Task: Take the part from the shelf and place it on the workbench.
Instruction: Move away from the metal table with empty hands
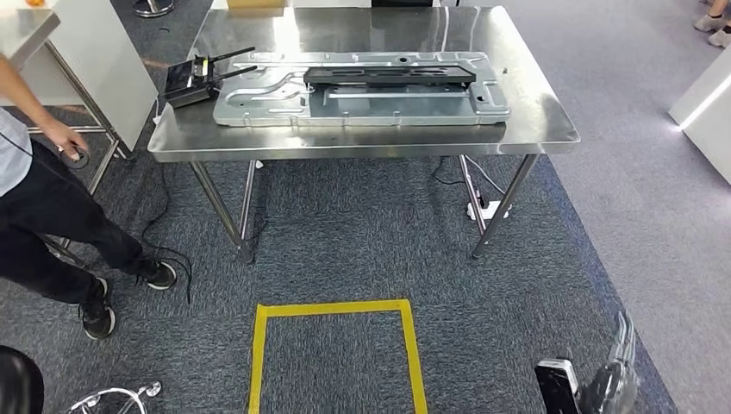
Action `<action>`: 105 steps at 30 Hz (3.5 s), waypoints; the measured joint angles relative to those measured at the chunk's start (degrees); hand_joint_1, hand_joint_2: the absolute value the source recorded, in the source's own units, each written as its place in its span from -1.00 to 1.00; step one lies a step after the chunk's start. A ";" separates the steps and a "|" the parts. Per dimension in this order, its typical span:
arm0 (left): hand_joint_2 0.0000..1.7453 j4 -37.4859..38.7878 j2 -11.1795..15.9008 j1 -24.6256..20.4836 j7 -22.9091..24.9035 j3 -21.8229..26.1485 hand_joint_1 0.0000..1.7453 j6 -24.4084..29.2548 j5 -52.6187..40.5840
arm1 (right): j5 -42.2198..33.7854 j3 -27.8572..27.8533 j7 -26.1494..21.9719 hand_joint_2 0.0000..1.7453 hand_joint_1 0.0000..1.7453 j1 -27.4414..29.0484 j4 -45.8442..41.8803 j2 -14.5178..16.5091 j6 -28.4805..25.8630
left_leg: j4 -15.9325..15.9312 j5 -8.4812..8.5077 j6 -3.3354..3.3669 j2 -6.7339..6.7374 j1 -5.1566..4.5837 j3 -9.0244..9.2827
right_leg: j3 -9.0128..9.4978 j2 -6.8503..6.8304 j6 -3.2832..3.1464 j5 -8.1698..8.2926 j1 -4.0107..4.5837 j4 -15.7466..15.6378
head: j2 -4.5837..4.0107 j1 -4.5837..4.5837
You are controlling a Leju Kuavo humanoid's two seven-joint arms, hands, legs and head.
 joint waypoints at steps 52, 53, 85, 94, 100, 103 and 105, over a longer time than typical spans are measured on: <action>-1.00 -0.03 -2.34 -0.42 3.95 1.51 -1.00 0.23 -0.05 | 12.11 -16.61 20.25 -1.00 -1.00 -8.71 56.08 5.12 18.10 | 5.73 -4.35 -3.36 -0.08 -0.06 0.72 | 5.15 -0.25 -3.03 6.33 0.13 -10.48 | 0.00 -0.34; -1.00 -0.04 -2.10 -0.50 4.27 1.52 -1.00 0.63 -0.05 | 12.14 -16.59 20.26 -1.00 -1.00 -8.73 56.10 5.24 18.09 | 2.56 -3.71 -3.05 -0.10 -0.20 2.60 | 4.94 -0.25 -2.74 6.58 0.18 -10.33 | 0.00 -0.33; -1.00 -0.07 -0.50 -0.16 1.69 2.55 -1.00 0.23 -0.03 | 13.69 -16.17 21.85 -1.00 -1.00 -9.05 56.60 6.13 21.48 | 2.06 2.66 -1.71 -0.03 -0.48 -4.76 | 9.73 0.00 -2.53 2.55 0.20 -11.20 | 0.00 -0.26; -1.00 -0.07 -0.51 -0.22 0.27 2.71 -1.00 0.03 0.02 | 15.85 -15.29 25.05 -1.00 -1.00 -8.78 56.75 6.16 21.60 | -1.46 4.14 -1.97 2.21 1.32 -3.33 | 4.09 -0.08 0.67 -3.29 -1.42 0.84 | 0.00 -0.14; -1.00 -0.09 -0.08 -0.05 -0.80 2.90 -1.00 -0.11 0.02 | 16.38 -14.76 26.44 -1.00 -1.00 -8.85 56.96 6.84 21.95 | 3.23 2.21 -5.55 3.93 2.20 -4.95 | 7.74 -2.16 -0.01 1.78 -2.13 -8.37 | 0.00 -0.26; -1.00 -0.09 -0.19 -0.02 -1.76 2.91 -1.00 -0.12 0.02 | 16.38 -14.76 26.70 -1.00 -1.00 -8.76 56.97 6.89 21.86 | 4.68 0.43 -6.25 3.07 2.66 -5.43 | 7.02 -0.95 -1.67 2.30 -1.90 -8.00 | 0.00 -0.33; -1.00 -0.09 -0.22 0.11 -2.31 2.91 -1.00 -0.11 0.02 | 16.38 -14.76 26.83 -1.00 -1.00 -8.79 56.97 6.93 21.78 | 10.42 -4.05 -6.02 1.10 2.47 -7.56 | 6.49 -0.21 -2.43 2.80 -1.59 -8.05 | 0.00 -0.35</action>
